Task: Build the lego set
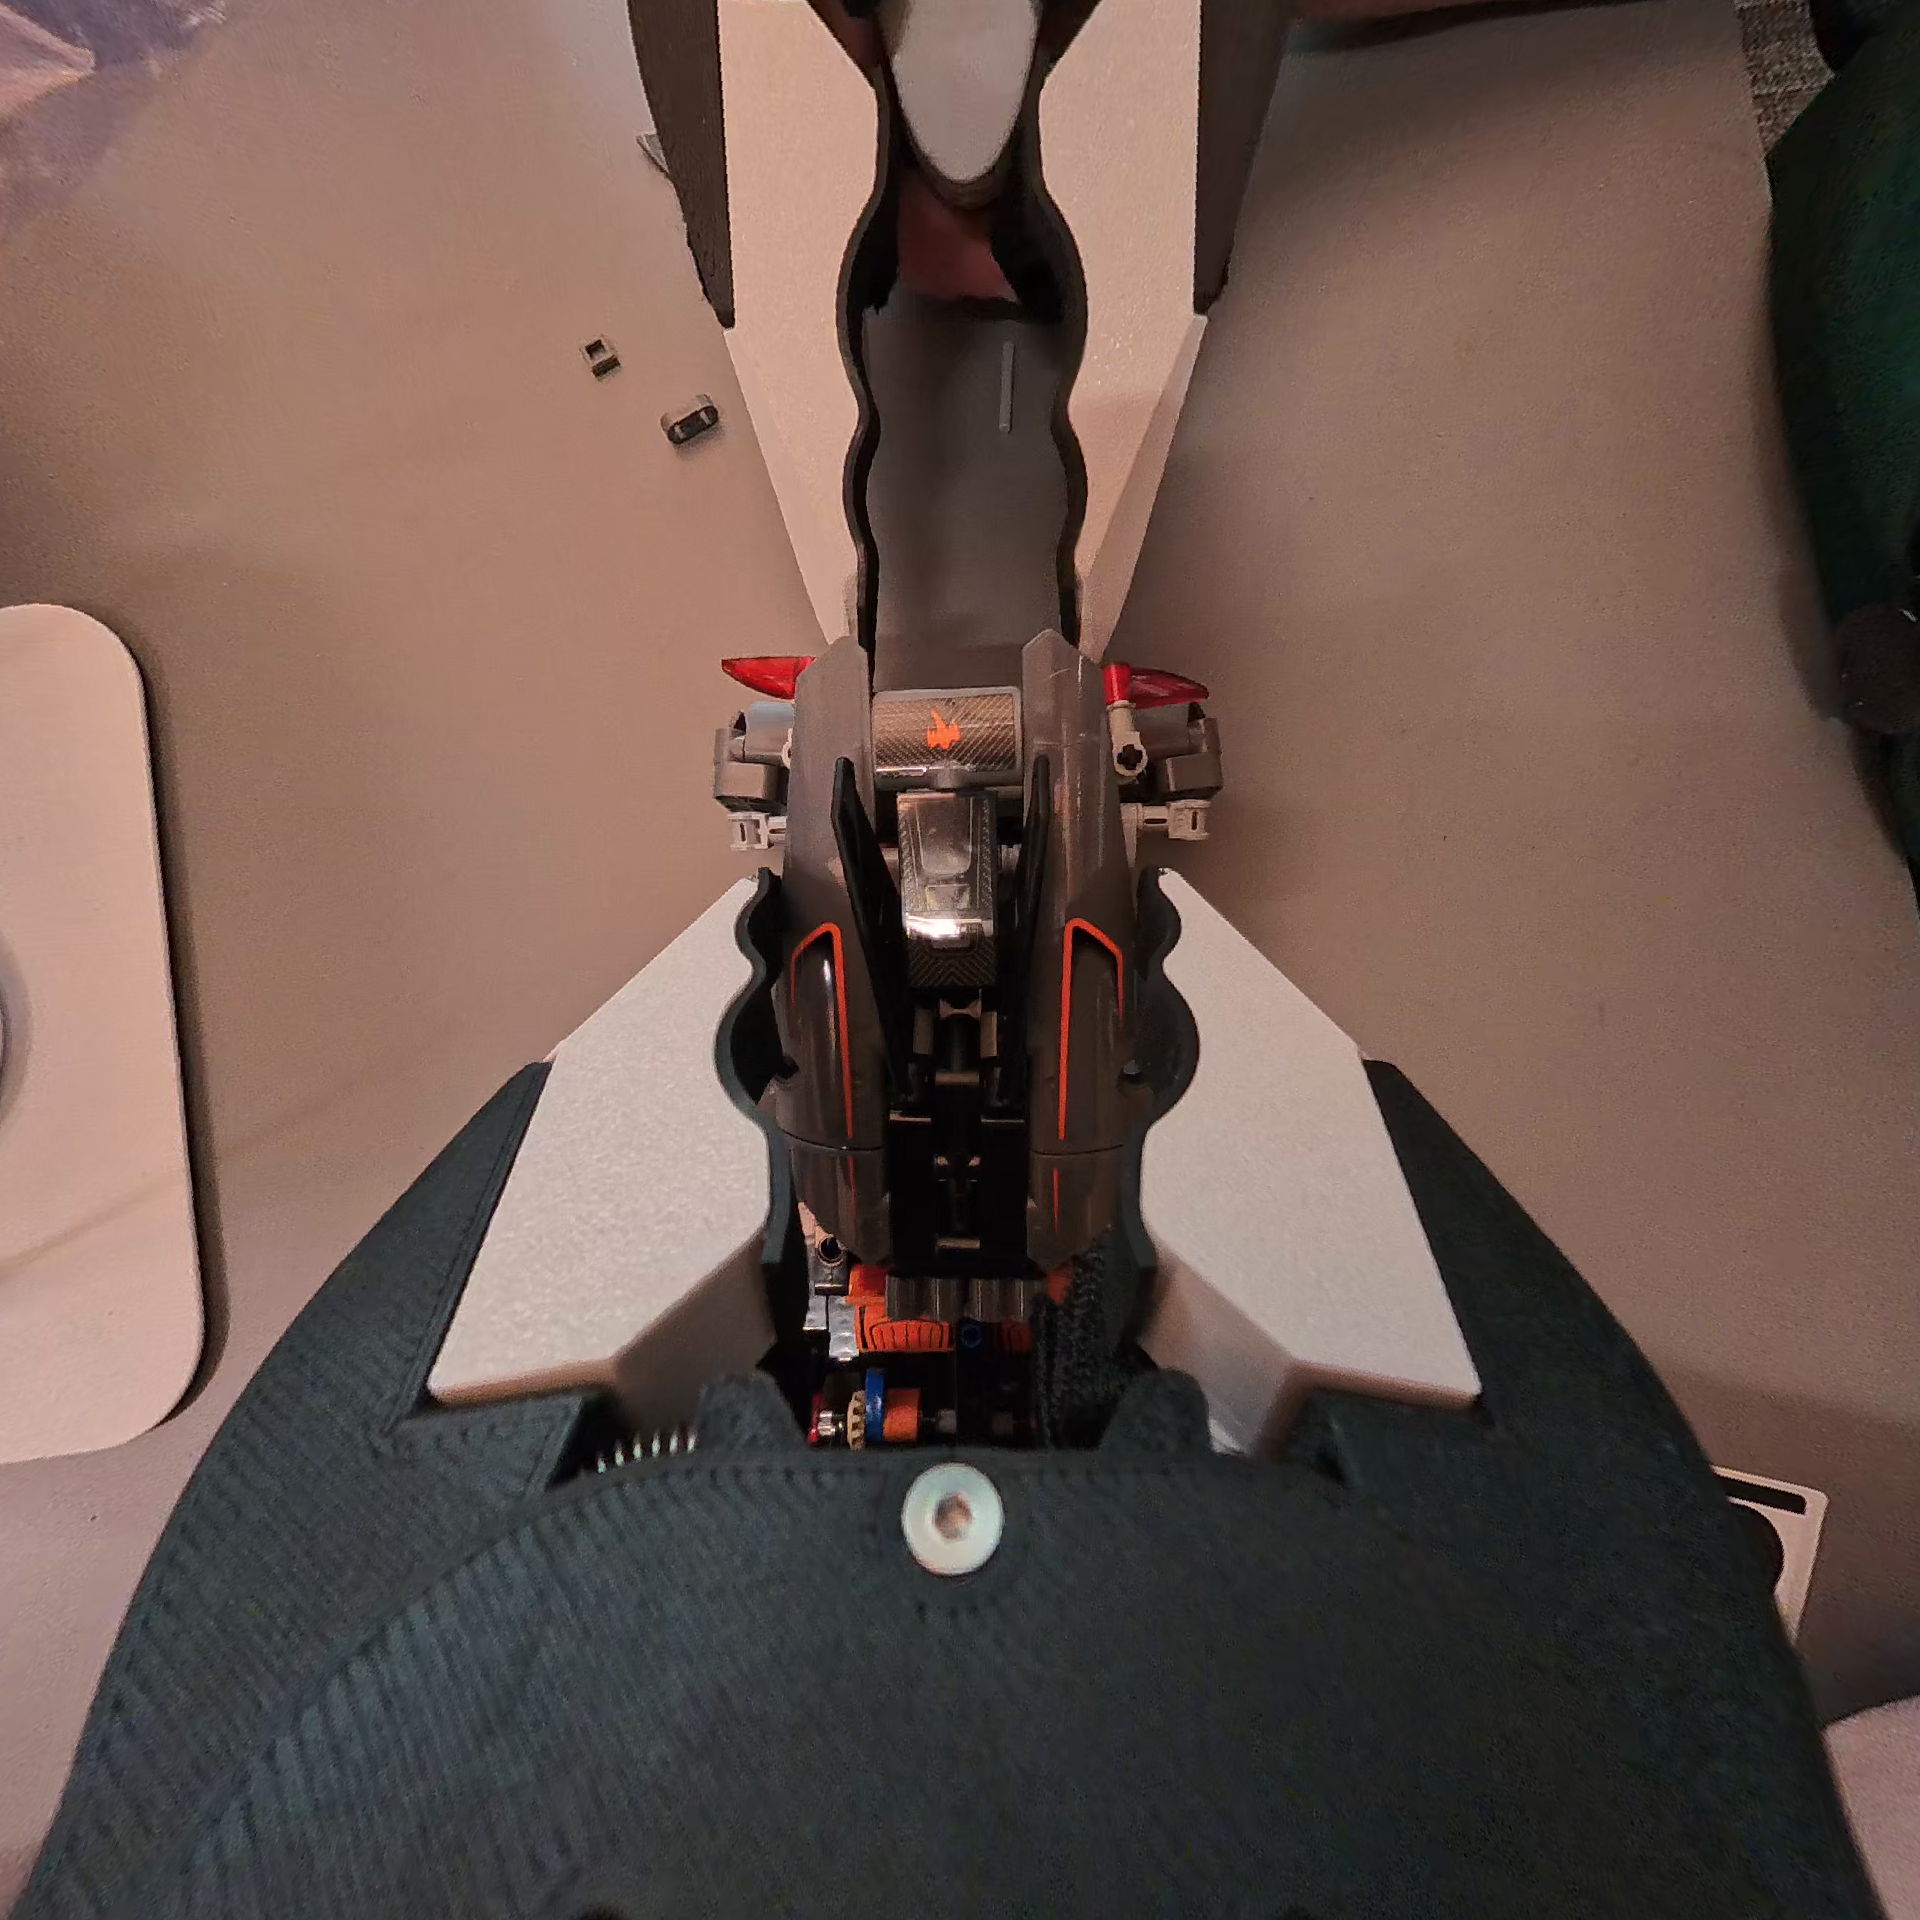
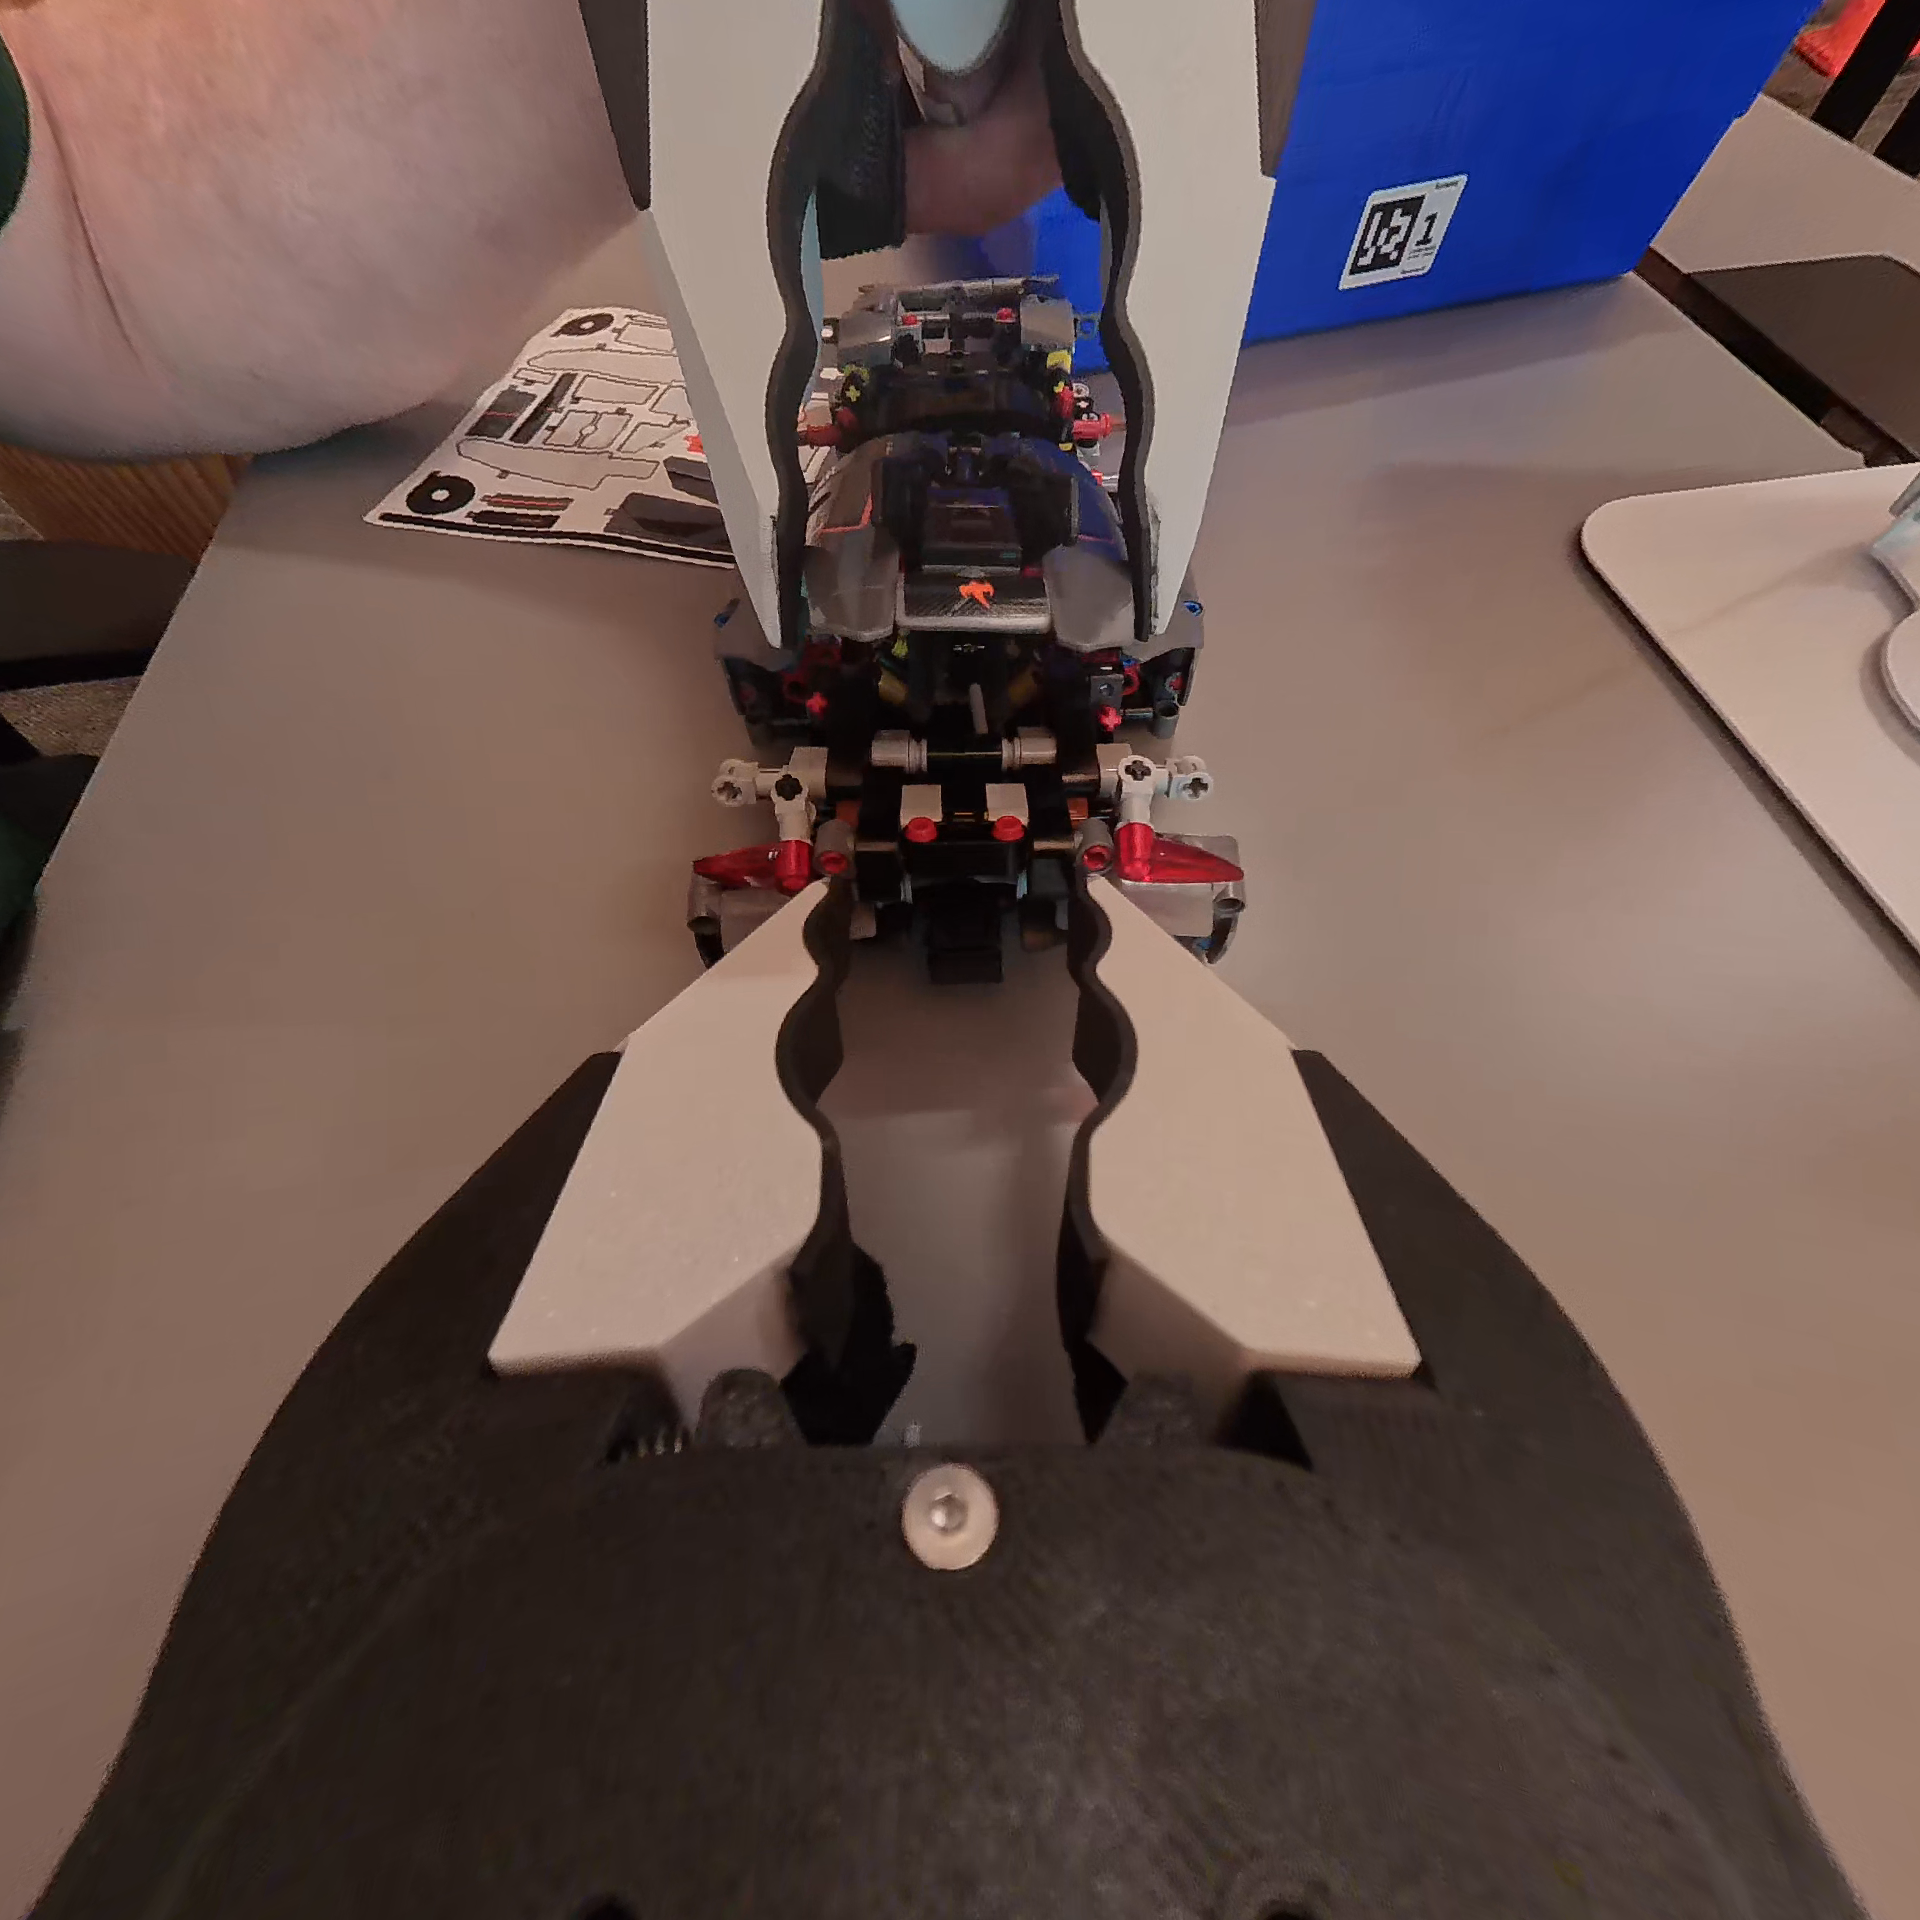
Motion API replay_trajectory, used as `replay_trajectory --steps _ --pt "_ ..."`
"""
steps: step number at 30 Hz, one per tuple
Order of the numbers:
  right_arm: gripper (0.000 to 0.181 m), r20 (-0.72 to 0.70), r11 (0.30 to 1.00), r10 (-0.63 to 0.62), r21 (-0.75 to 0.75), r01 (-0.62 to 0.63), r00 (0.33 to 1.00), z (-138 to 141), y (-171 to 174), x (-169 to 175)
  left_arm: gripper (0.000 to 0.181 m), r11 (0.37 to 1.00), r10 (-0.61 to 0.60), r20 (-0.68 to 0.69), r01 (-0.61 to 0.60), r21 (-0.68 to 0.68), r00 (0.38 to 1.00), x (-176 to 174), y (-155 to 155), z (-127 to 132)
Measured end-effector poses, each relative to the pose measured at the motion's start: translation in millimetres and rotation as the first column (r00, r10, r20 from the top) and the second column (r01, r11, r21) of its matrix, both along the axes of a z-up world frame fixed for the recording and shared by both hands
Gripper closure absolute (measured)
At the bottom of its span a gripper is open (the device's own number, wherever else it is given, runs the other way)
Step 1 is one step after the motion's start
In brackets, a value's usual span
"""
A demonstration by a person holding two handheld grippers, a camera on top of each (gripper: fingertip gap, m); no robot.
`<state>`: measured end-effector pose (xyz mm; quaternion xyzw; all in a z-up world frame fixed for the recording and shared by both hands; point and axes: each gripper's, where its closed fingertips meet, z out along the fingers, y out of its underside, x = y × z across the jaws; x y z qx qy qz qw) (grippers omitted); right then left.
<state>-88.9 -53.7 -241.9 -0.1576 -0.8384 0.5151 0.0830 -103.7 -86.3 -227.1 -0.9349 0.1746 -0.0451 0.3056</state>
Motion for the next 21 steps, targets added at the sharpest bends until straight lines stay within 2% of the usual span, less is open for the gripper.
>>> replay_trajectory --steps 7,14,16,21 --pt "0.144 -0.014 1.0 -0.01 0.01 0.01 1.0 0.9 -1.4 -0.7 0.115 1.0 0.002 0.004 -0.002 -0.002 1.0 -0.8 -0.6 -0.8" --pt "0.145 -0.031 0.999 -0.007 -0.05 0.006 0.999 13.1 -4.4 -0.2 0.115 1.0 0.005 0.006 -0.005 0.0 1.0 -1.2 -1.2 0.3" --pt "0.181 -0.055 0.998 -0.02 -0.068 0.016 0.998 18.7 -3.9 -1.7 0.115 1.0 0.005 0.005 -0.005 -0.006 1.0 -1.3 -1.9 -0.1" --pt "0.165 -0.047 0.996 0.001 -0.093 -0.006 0.999 29.1 -12.4 3.8 0.115 1.0 0.006 0.012 -0.006 -0.006 1.0 -0.7 -2.5 0.5"
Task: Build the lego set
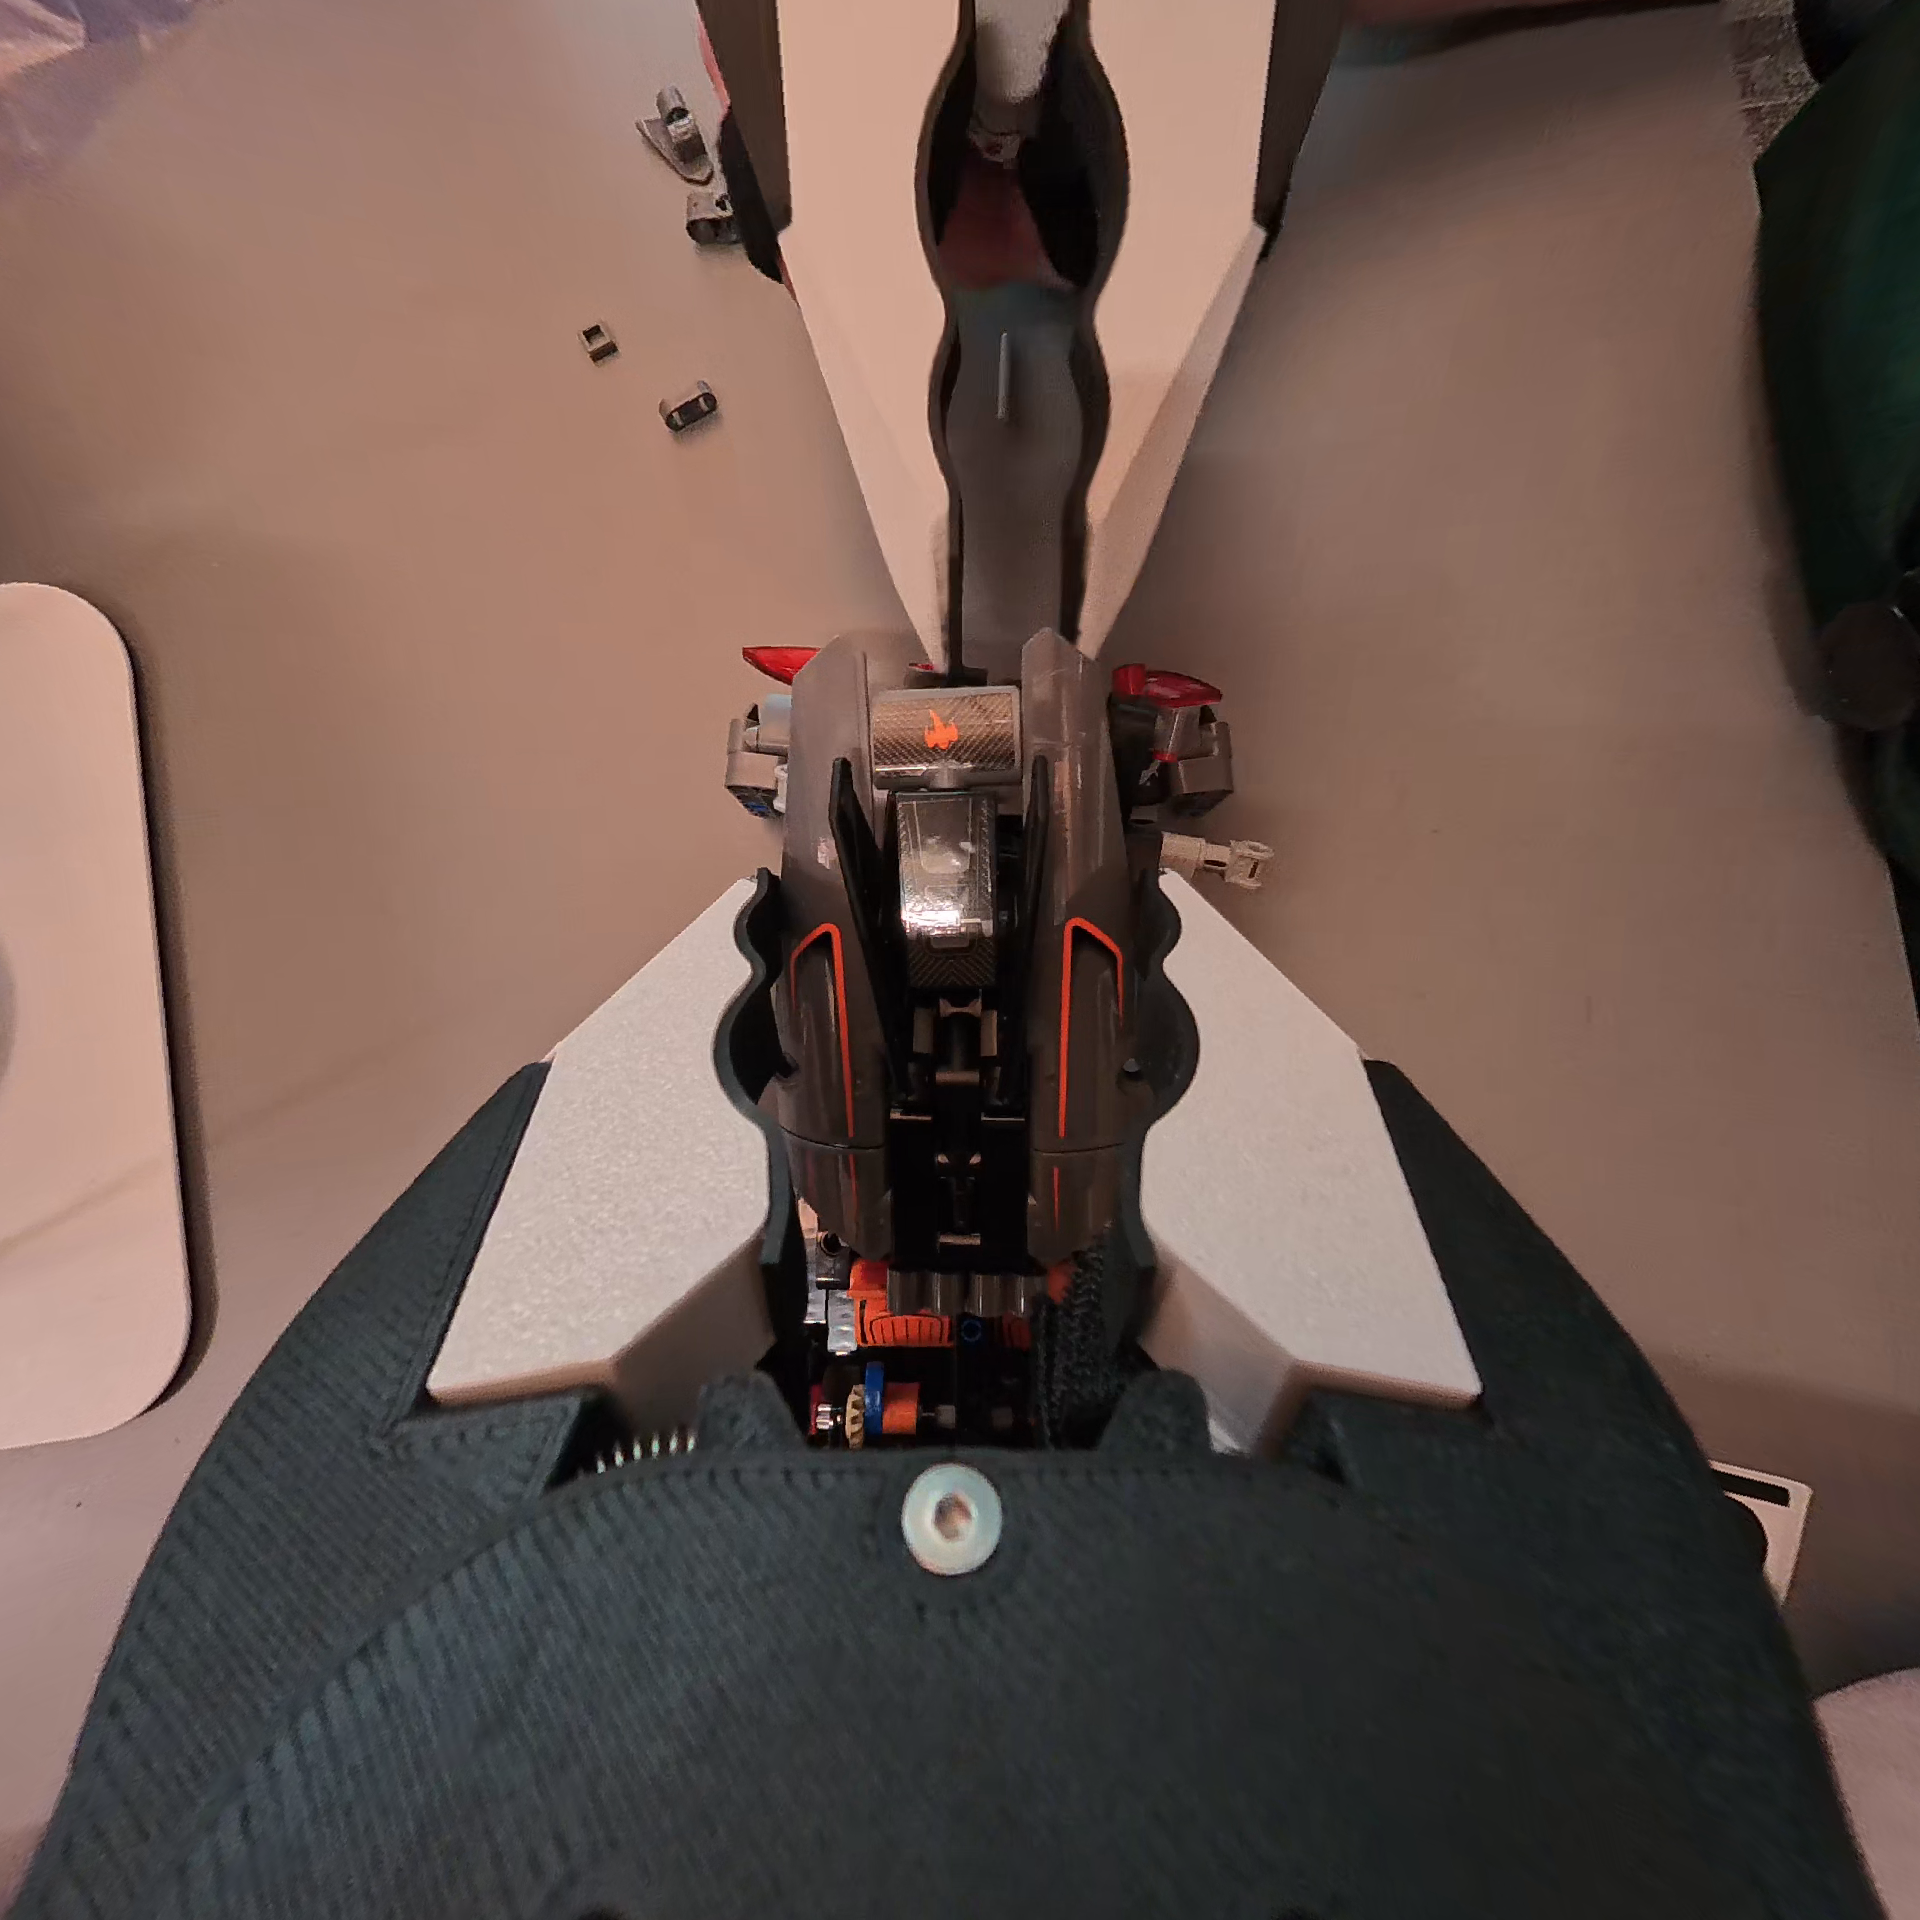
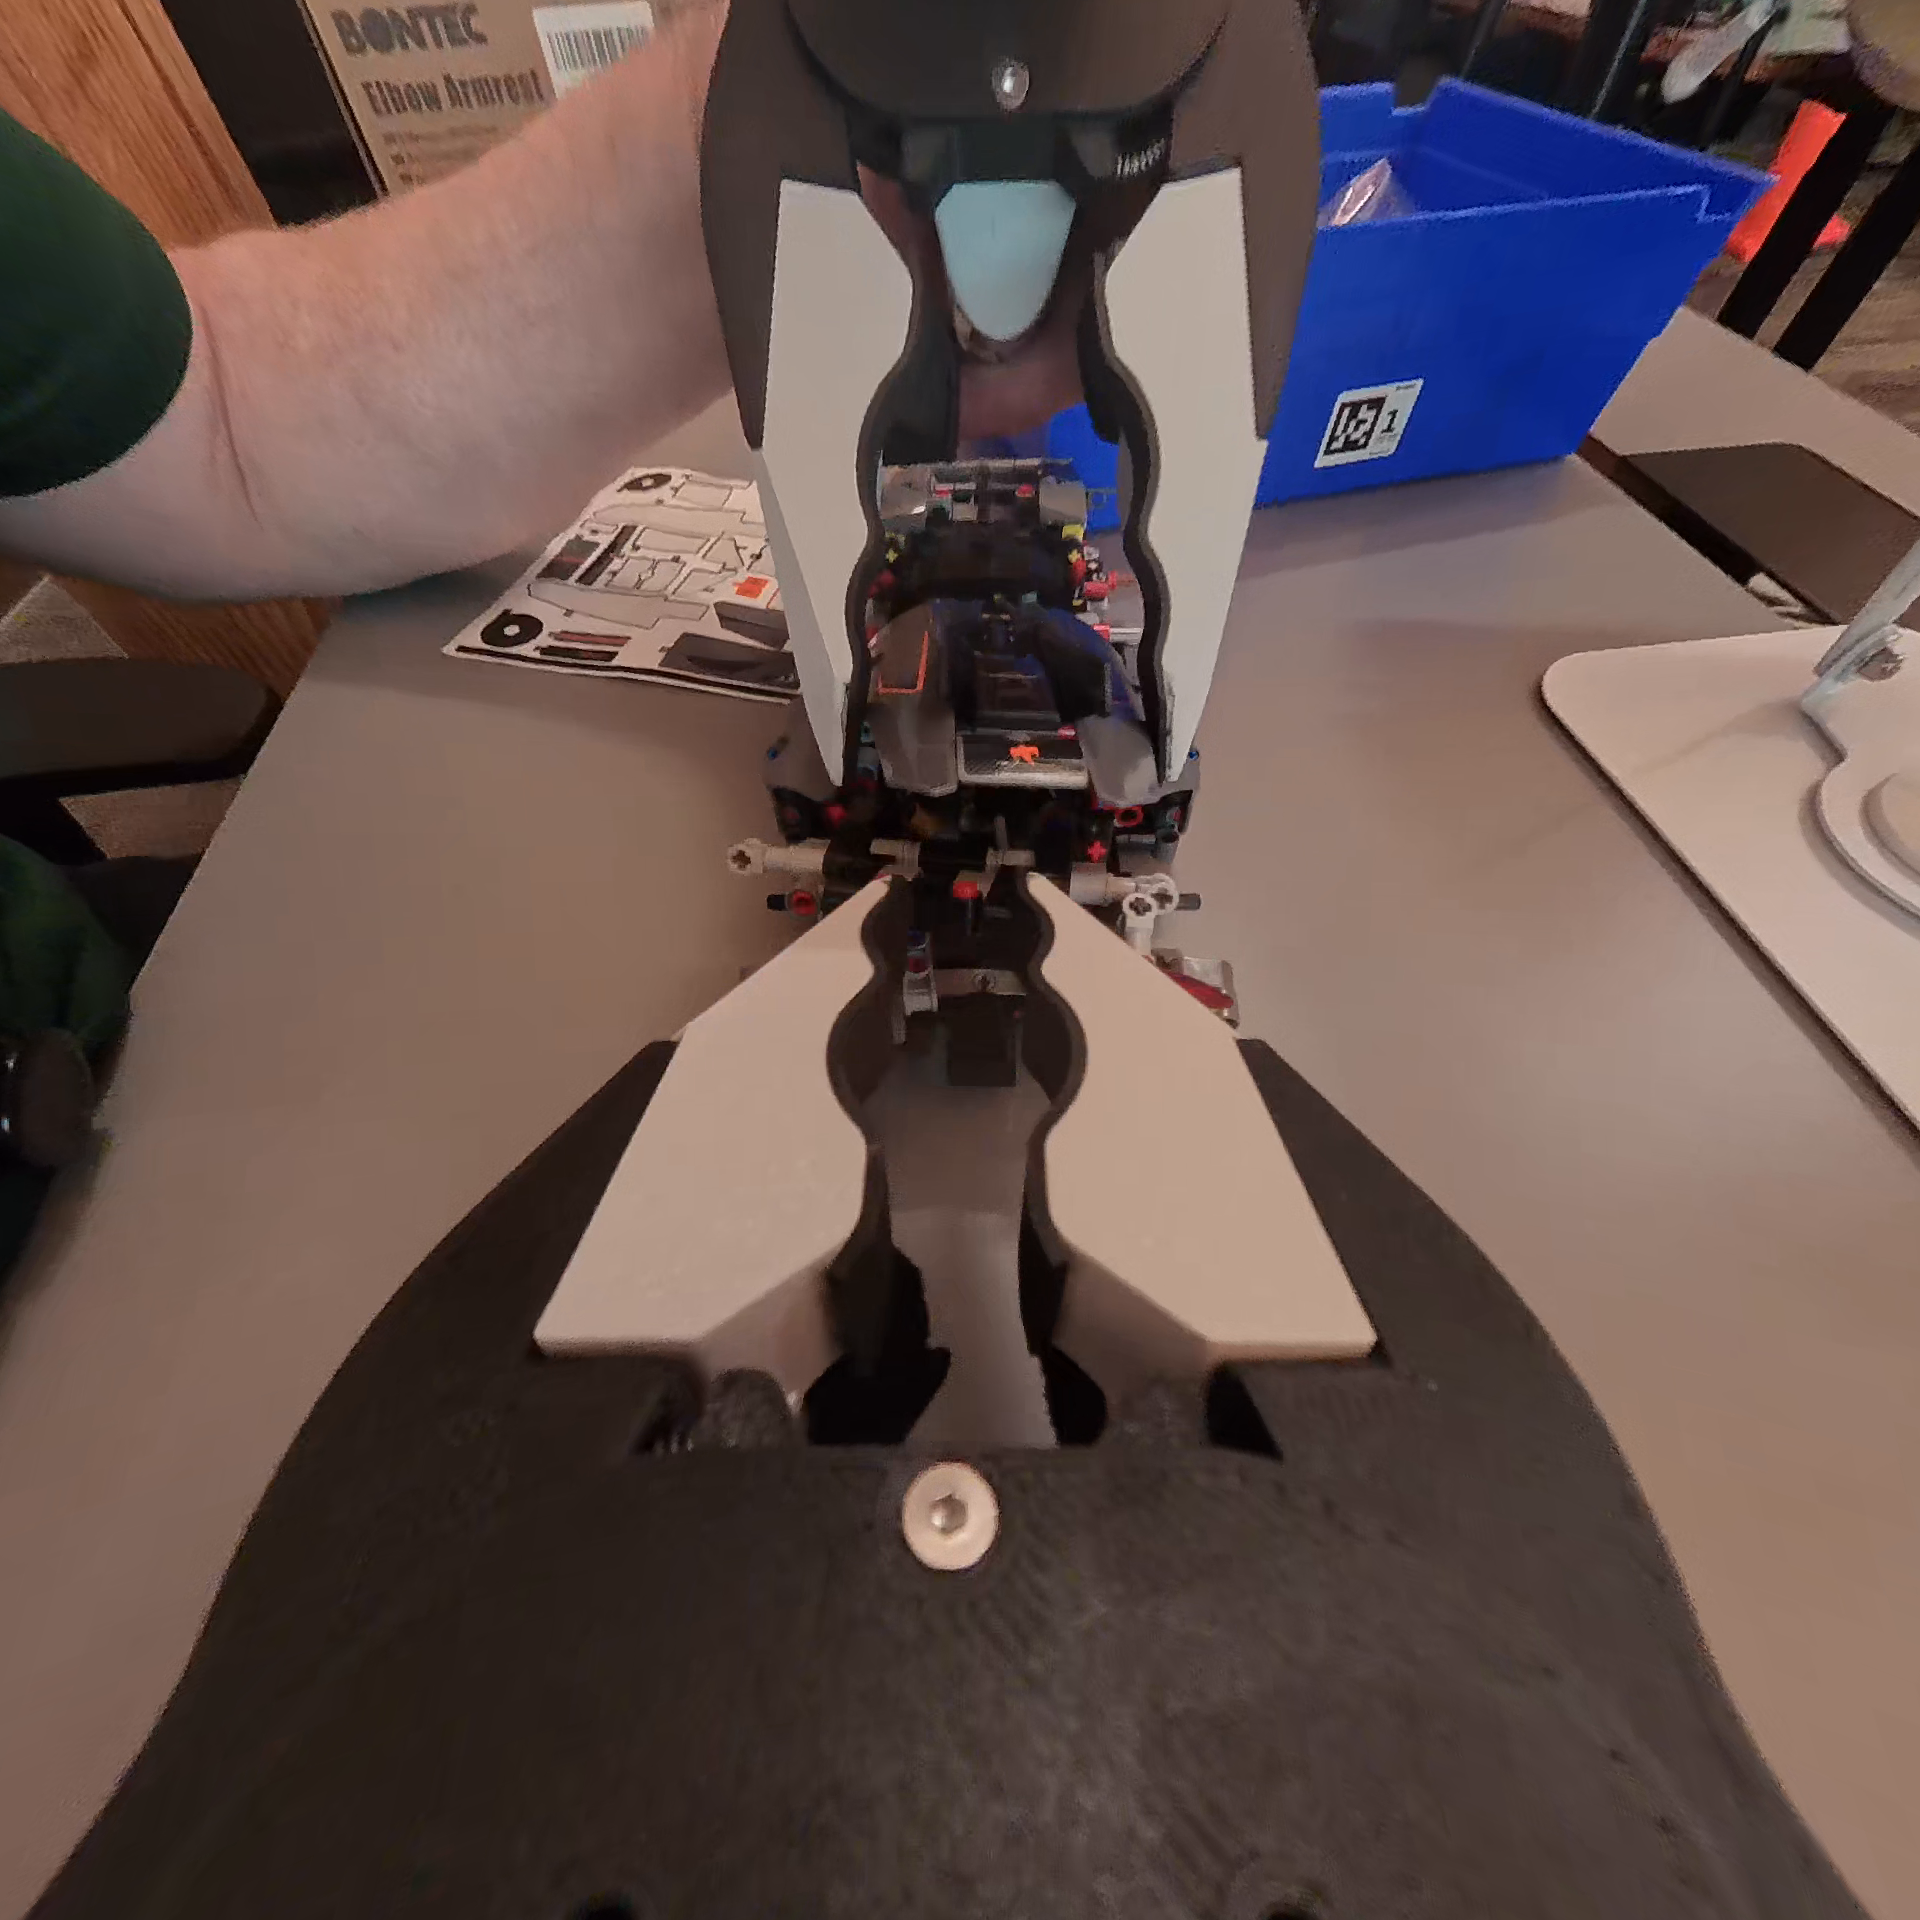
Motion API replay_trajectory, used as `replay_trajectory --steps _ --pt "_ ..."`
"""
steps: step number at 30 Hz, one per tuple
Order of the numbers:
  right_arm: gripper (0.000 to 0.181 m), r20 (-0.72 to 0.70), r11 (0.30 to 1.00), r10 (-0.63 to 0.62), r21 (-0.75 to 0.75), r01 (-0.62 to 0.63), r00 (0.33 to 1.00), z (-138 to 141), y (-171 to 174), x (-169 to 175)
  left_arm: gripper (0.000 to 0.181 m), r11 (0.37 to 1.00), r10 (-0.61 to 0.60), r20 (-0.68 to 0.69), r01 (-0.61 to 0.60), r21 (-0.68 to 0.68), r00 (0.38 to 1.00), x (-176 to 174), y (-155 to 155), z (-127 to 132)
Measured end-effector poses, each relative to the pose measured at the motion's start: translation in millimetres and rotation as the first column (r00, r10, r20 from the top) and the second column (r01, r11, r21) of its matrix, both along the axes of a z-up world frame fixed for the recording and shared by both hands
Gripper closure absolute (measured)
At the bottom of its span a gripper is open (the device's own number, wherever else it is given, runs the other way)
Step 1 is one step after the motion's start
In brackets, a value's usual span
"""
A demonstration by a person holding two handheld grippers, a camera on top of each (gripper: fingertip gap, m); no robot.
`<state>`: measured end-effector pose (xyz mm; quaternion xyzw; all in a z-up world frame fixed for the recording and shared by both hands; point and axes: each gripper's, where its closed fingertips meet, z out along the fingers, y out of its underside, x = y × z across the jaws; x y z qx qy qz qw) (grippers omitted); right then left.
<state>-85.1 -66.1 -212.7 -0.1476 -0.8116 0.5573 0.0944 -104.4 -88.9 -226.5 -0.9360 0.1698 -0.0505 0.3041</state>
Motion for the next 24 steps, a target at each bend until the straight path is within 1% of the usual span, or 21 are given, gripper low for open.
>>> replay_trajectory --steps 3,5,6,7,8,11,13,17,22,24 --pt "0.147 0.046 0.999 0.021 0.023 -0.022 0.999 -6.6 -3.3 3.4 0.115 1.0 0.0 -0.004 0.0 -0.003 1.0 0.0 -0.1 0.0" --pt "0.141 0.071 0.999 0.03 0.022 -0.032 0.997 -7.4 -6.5 5.7 0.115 1.0 0.0 -0.005 0.0 -0.003 1.0 0.2 -0.2 -0.1" --pt "0.135 0.065 0.999 0.021 0.037 -0.023 0.998 -8.2 -7.0 5.6 0.115 1.0 0.0 -0.007 -0.001 -0.004 1.0 0.1 -0.3 -0.2" --pt "0.126 0.061 0.998 0.007 0.065 -0.011 0.998 -10.7 -7.0 4.9 0.114 1.0 0.001 -0.008 -0.001 -0.004 1.0 0.2 -0.3 -0.3" --pt "0.123 0.06 0.995 -0.007 0.096 0.001 0.998 -14.0 -6.6 4.4 0.114 1.0 0.001 -0.01 -0.001 -0.003 1.0 0.2 -0.5 0.0" --pt "0.124 0.059 0.989 -0.033 0.144 0.024 0.998 -18.6 -7.2 5.6 0.114 1.0 0.001 -0.01 -0.001 0.002 1.0 0.2 -0.9 0.8" --pt "0.129 0.054 0.987 -0.067 0.15 0.058 0.996 -18.8 -5.7 3.0 0.115 1.0 0.001 -0.01 -0.001 0.004 1.0 0.2 -1.0 0.9" --pt "0.129 0.05 0.985 -0.083 0.155 0.075 0.995 -19.5 2.3 2.8 0.114 1.0 0.001 -0.015 -0.001 0.002 1.0 0.3 -1.1 0.9" --pt "0.125 0.068 0.99 -0.088 0.114 0.08 0.994 -14.5 13.1 1.9 0.115 1.0 0.004 -0.024 -0.004 0.003 1.0 0.0 -2.0 2.0" --pt "0.121 0.099 0.989 -0.094 0.122 0.081 0.991 -19.3 15.2 1.2 0.115 1.0 0.005 -0.025 -0.005 0.002 1.0 0.0 -2.1 1.9"
